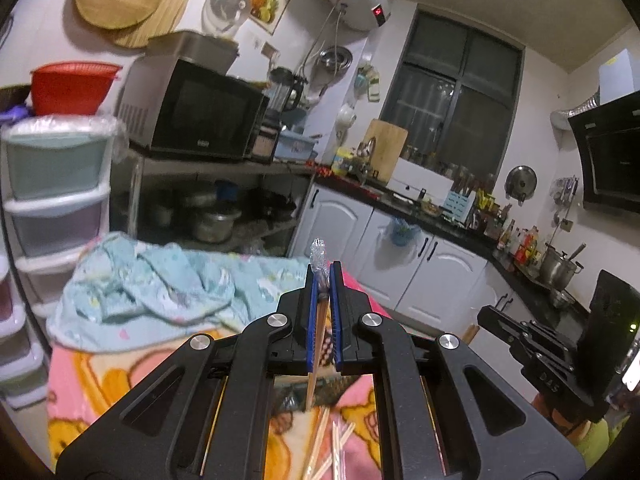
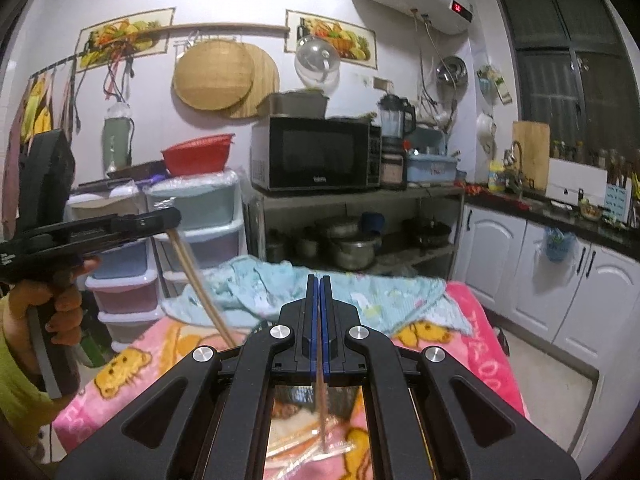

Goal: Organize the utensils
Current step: 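Lift the held chopsticks with both tools and carry them above the green caddy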

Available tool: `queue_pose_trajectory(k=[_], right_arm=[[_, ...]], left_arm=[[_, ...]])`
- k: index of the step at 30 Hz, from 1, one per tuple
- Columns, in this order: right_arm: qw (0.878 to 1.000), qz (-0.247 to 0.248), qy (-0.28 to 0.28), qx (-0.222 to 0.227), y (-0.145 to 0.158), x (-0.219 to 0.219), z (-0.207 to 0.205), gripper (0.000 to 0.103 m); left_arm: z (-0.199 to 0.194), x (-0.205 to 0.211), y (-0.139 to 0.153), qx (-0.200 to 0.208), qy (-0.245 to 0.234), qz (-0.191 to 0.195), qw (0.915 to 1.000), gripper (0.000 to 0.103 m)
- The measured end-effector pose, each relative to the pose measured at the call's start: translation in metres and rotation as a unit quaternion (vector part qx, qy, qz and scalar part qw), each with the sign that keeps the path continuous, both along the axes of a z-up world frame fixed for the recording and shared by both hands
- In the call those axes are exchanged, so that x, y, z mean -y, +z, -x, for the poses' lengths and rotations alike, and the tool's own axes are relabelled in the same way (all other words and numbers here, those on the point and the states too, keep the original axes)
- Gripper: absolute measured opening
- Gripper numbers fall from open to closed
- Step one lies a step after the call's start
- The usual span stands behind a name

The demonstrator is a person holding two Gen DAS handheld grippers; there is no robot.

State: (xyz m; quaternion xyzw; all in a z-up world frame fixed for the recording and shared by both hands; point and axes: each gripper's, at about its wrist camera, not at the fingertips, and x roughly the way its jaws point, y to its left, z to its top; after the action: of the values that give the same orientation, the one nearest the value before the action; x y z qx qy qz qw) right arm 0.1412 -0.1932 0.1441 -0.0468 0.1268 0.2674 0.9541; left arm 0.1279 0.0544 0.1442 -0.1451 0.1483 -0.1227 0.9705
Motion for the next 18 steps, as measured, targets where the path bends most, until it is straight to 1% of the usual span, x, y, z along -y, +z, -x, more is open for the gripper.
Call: queue_pose_trajectory(k=[10, 13, 18], right_arm=[[0.998, -0.009, 0.021, 0.062, 0.044, -0.017, -0.003, 0.001], [0.997, -0.011, 0.018, 0.078, 0.054, -0.019, -0.007, 0.001], [0.996, -0.013, 0.014, 0.091, 0.067, -0.022, -0.020, 0.001]], left_arm=[[-0.016, -0.001, 0.027, 0.032, 0.011, -0.007, 0.9994, 0.003], [-0.024, 0.002, 0.029, 0.034, 0.013, -0.006, 0.9993, 0.003], [-0.038, 0.007, 0.026, 0.032, 0.012, -0.002, 0.9994, 0.003]])
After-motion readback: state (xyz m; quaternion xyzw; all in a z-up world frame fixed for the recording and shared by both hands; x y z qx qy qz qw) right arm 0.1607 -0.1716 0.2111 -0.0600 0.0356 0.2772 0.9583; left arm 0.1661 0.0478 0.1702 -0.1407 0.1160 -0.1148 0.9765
